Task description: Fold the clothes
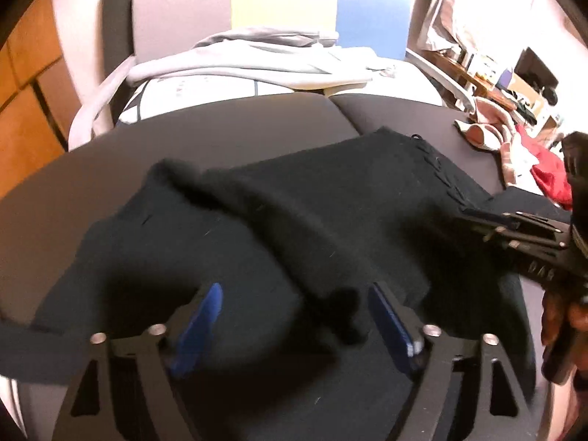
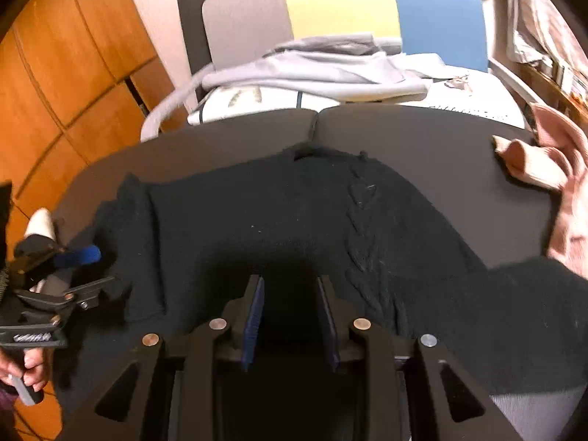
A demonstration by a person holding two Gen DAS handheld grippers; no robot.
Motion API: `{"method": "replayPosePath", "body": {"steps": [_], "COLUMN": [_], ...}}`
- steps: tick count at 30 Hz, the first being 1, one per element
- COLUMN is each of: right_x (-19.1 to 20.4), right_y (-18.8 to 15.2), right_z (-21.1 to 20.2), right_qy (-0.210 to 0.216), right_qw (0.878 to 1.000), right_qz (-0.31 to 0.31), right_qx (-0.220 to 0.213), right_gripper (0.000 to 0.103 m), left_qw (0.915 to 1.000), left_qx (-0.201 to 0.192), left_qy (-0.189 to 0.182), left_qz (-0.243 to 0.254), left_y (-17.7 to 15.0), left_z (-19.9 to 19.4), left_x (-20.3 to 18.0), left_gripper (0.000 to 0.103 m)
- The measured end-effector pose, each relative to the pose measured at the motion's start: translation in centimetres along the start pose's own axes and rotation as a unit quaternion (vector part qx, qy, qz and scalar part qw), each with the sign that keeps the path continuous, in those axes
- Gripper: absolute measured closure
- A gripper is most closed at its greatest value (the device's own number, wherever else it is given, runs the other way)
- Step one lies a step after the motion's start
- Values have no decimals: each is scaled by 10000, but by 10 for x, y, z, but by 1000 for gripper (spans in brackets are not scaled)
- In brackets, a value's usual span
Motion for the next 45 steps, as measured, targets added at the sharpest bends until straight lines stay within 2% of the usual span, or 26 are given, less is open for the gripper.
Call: {"method": "replayPosePath", "body": {"steps": [2, 4, 5, 6, 7, 9, 11, 13, 18, 20, 21, 22, 23, 24, 25, 27, 28, 30, 32, 34, 35, 38, 40, 42, 44, 45], "right_x": [4, 12, 16, 17, 17, 15, 5, -11, -48, -63, -71, -78, -84, -90, -88, -69, -60, -42, -24, 8, 20, 45, 50, 48, 44, 41], "right_y": [0, -2, -2, -1, 1, 8, 25, 49, 118, 146, 160, 170, 176, 183, 182, 169, 162, 149, 136, 115, 106, 89, 84, 85, 90, 94], "right_z": [11, 16, 17, 18, 18, 17, 15, 15, 36, 45, 49, 55, 61, 67, 69, 67, 65, 63, 60, 60, 63, 79, 93, 108, 122, 126], "right_qy": [1, -187, -275, -235, -100, 239, 770, 1355, 1933, 2123, 2216, 2049, 1690, 1329, 1195, 1258, 1289, 1348, 1405, 1545, 1665, 2107, 2202, 2192, 2322, 2400], "right_qw": [9997, 9979, 9962, 9954, 9953, 9957, 9957, 9888, 9668, 9535, 9457, 9466, 9531, 9583, 9631, 9724, 9762, 9823, 9862, 9874, 9858, 9770, 9727, 9690, 9601, 9551], "right_qz": [-179, -561, -766, -854, -856, -726, -197, 503, 1659, 2092, 2306, 2403, 2412, 2418, 2290, 1840, 1613, 1157, 698, 32, -80, 139, 514, 915, 1406, 1620], "right_qx": [176, 274, 311, 366, 433, 520, 471, 368, -211, -453, -574, -653, -702, -750, -753, -692, -660, -597, -532, -342, -203, 278, 530, 676, 678, 623], "right_gripper": [74, 76, 91, 97, 97, 97, 97, 98, 100, 100, 99, 96, 78, 73, 73, 73, 73, 73, 73, 73, 73, 73, 73, 73, 73, 82], "left_qw": [9998, 9992, 9988, 9987, 9979, 9971, 9976, 9981, 9988, 9989, 9986, 9980, 9965, 9941, 9921, 9865, 9829, 9825, 9768, 9731, 9720, 9738, 9737, 9737, 9753, 9761], "left_qx": [124, 331, 439, 461, 485, 555, 481, 380, 98, 6, -40, -41, -44, -116, -301, -671, -852, -933, -1050, -1178, -1222, -1063, -988, -1067, -1072, -1038], "left_qy": [74, 120, 64, -187, -435, -508, -485, -472, -475, -398, -356, -141, 76, 375, 426, 527, 575, 452, 653, 642, 618, 817, 789, 892, 844, 885], "left_qz": [99, 161, 187, 118, 50, 58, 139, 145, 22, -249, -386, -611, -835, -1012, -1143, -1401, -1527, -1546, -1748, -1872, -1911, -1839, -1897, -1804, -1737, -1692], "left_y": [4, 3, 3, 6, 10, 22, 38, 57, 119, 150, 166, 179, 192, 199, 201, 204, 205, 188, 157, 124, 105, 58, 38, 32, 33, 33], "left_z": [14, 30, 36, 37, 37, 33, 29, 26, 26, 34, 39, 47, 56, 60, 56, 48, 45, 37, 27, 24, 24, 32, 41, 41, 42, 44], "left_x": [-11, -18, -19, -19, -19, -18, -14, -8, 9, 24, 32, 44, 56, 67, 77, 97, 106, 117, 133, 138, 141, 139, 139, 137, 133, 132], "left_gripper": [15, 16, 18, 36, 64, 84, 88, 89, 89, 88, 81, 59, 47, 33, 32, 30, 25, 20, 20, 20, 20, 20, 20, 19, 14, 13]}}
Point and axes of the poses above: each gripper's, at about its wrist camera, not at the fingertips, and z roughly the way its jaws point, x to its left, y to its top, the point moved 5 cm from there along z, roughly the way its jaws point, and after that the axes turned 6 degrees about -z, right-handed, at the moved point
